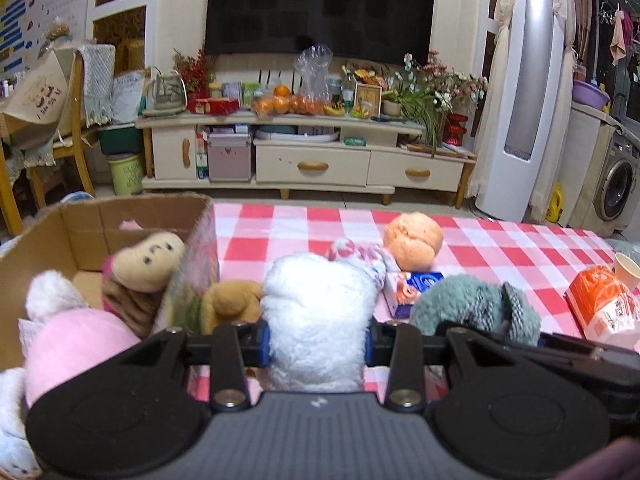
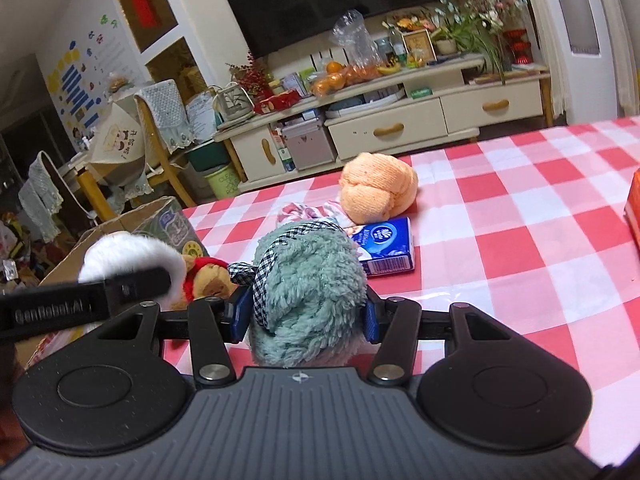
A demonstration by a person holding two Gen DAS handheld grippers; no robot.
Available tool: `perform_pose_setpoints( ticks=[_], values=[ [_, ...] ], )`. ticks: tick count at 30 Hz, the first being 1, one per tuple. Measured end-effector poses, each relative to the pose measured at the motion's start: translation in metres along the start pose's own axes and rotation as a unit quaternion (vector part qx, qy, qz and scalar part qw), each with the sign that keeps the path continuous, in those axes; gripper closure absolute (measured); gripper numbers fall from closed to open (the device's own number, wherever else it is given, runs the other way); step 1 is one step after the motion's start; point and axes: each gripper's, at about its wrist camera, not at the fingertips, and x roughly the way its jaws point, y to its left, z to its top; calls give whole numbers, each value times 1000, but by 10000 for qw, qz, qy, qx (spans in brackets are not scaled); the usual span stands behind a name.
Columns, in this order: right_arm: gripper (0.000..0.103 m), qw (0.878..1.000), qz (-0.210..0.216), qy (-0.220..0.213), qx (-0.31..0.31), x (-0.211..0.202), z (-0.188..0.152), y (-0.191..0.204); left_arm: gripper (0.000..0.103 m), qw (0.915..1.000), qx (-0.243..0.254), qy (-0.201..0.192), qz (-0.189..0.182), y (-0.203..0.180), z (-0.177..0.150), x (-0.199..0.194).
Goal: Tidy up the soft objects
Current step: 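Carry the teal plush and white fluffy plush over the cardboard box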
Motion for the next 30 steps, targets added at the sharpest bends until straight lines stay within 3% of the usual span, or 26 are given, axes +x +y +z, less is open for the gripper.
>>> perform_pose_setpoints(
  ticks=[30],
  values=[
    [38, 9945, 385, -193, -954, -12, 8, 35, 66, 9936, -338, -807, 721, 72, 27, -64]
  ],
)
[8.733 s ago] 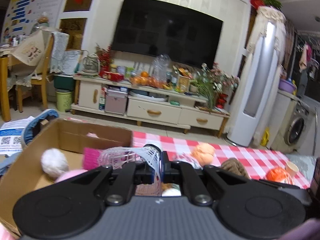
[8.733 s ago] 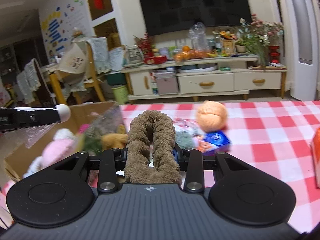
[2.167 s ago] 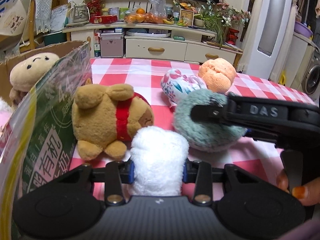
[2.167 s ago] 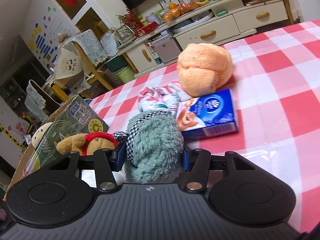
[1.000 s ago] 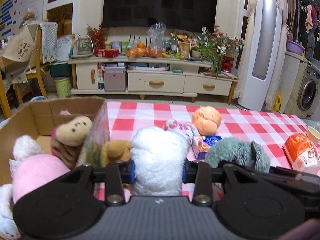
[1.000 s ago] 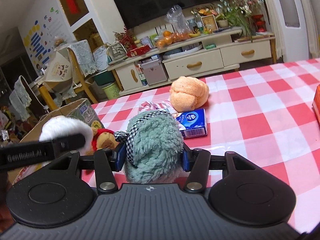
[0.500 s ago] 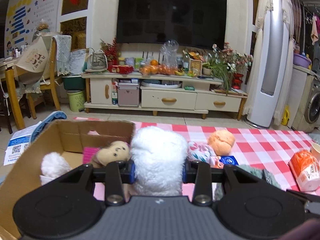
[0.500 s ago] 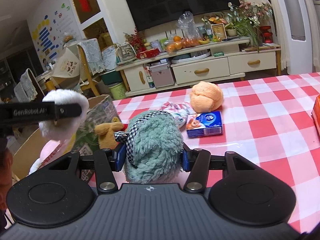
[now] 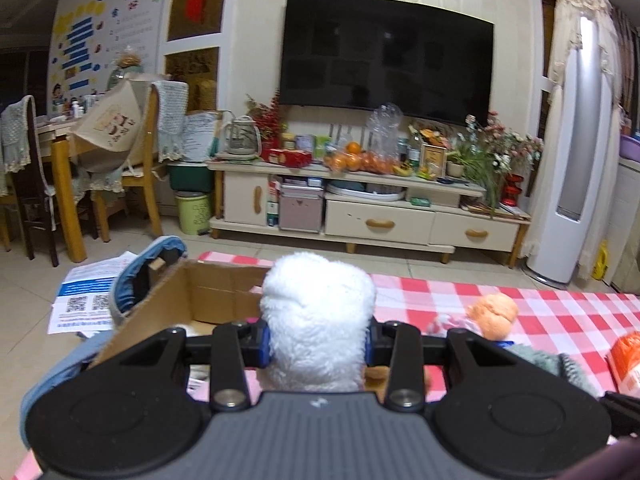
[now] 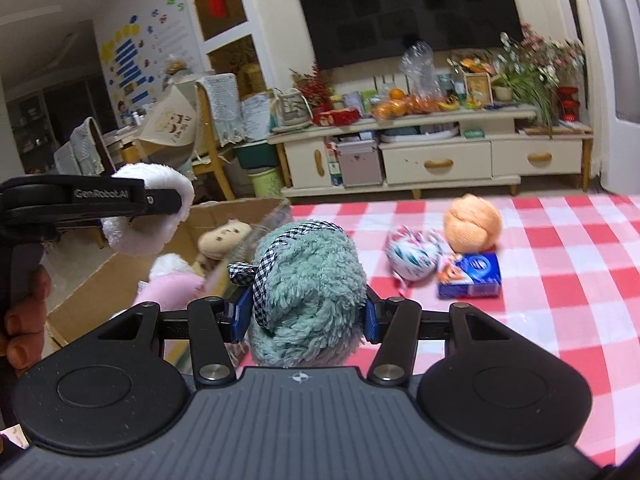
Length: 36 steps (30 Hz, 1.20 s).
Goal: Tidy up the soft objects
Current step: 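Carry the teal plush and white fluffy plush over the cardboard box, then open both tools to release the two plushes into the box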
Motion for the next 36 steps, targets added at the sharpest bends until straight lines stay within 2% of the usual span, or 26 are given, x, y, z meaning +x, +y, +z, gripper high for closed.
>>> perform_pose_setpoints(
  ticks=[16, 27, 36],
  values=[
    [38, 9971, 394, -107, -647, 19, 17, 30, 65, 9974, -334, 69, 638, 56, 6, 5],
    [38, 9931, 515, -110, -1048, 36, 22, 41, 65, 9938, -408, 223, 1009, 77, 6, 15],
    [37, 9881, 612, -139, -1404, 41, 22, 44, 65, 9914, -528, 332, 1149, 90, 5, 19]
  ],
)
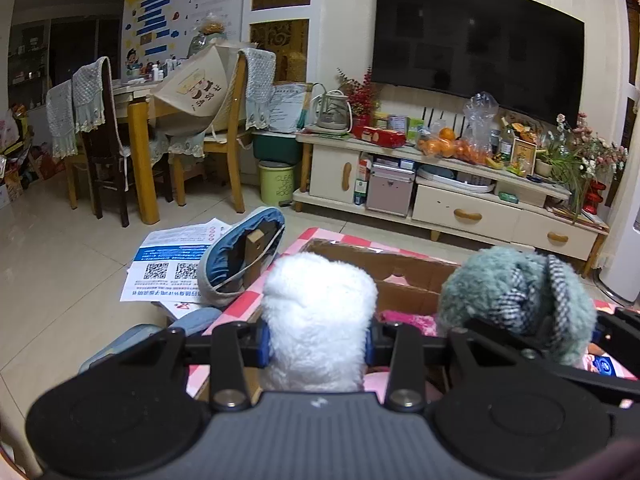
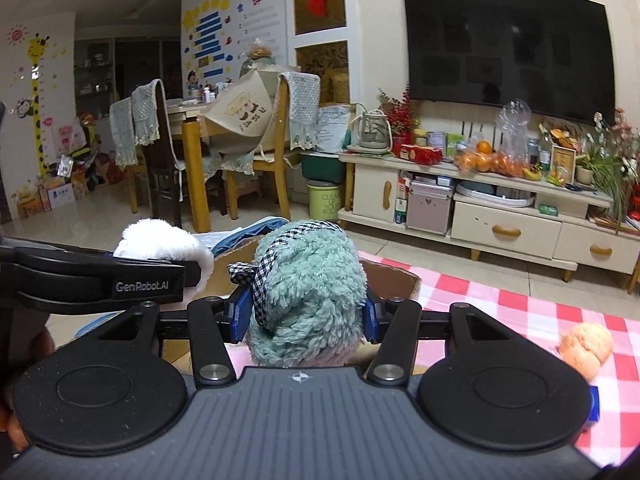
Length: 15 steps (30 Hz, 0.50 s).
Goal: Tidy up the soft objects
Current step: 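Open both tools to release the two plushes into the box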
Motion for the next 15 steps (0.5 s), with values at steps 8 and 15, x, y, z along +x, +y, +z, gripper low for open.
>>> perform_pose_setpoints(
  ticks=[8, 15],
  values=[
    [34, 9998, 190, 62, -55, 0, 0, -1, 59, 9997, -112, 89, 177, 7, 2, 5],
    [4, 9999, 117, -73, 5, -21, 4, -3, 33, 9988, -206, 148, 422, 10, 3, 7]
  ],
)
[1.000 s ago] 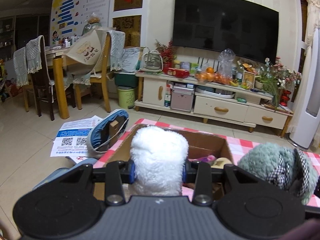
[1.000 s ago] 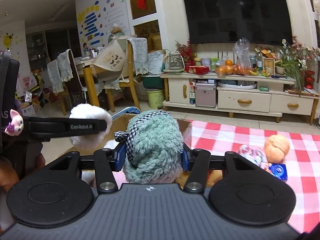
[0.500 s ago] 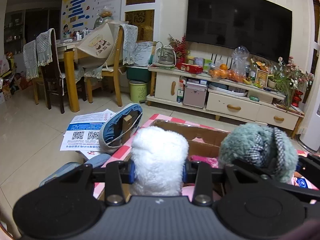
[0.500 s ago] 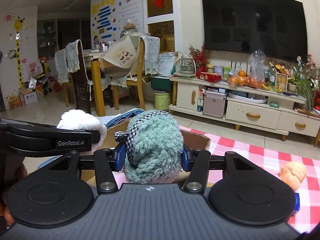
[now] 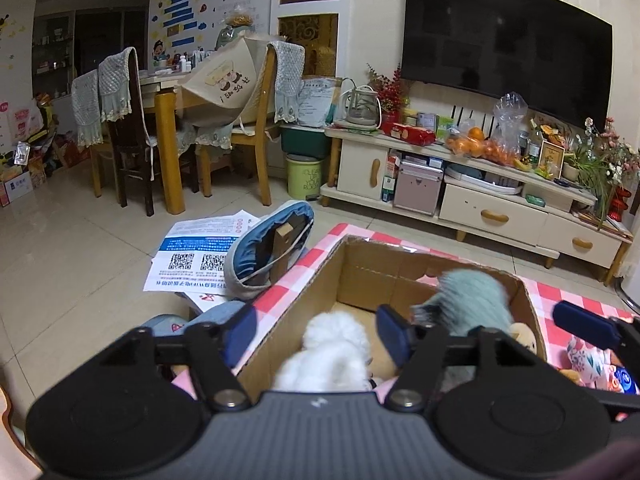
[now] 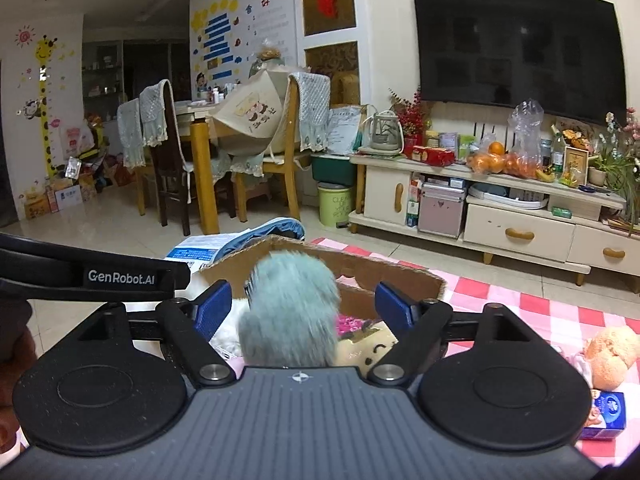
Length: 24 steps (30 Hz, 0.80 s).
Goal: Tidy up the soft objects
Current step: 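Open both tools to release the two plushes into the box, then move both tools back toward the patterned ball and tissue box on the table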
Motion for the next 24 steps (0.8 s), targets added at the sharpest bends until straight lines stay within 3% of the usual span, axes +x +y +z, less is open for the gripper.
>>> perform_pose_setpoints(
  ticks=[13, 24],
  values=[
    [3, 9975, -602, -225, 310, -71, -6, -17, 18, 9997, 193, -146, -79, -20, -1, -10],
    [3, 9946, -907, -256, 432, -95, -19, -23, 13, 9980, 500, -212, -314, -49, -4, -20]
  ],
)
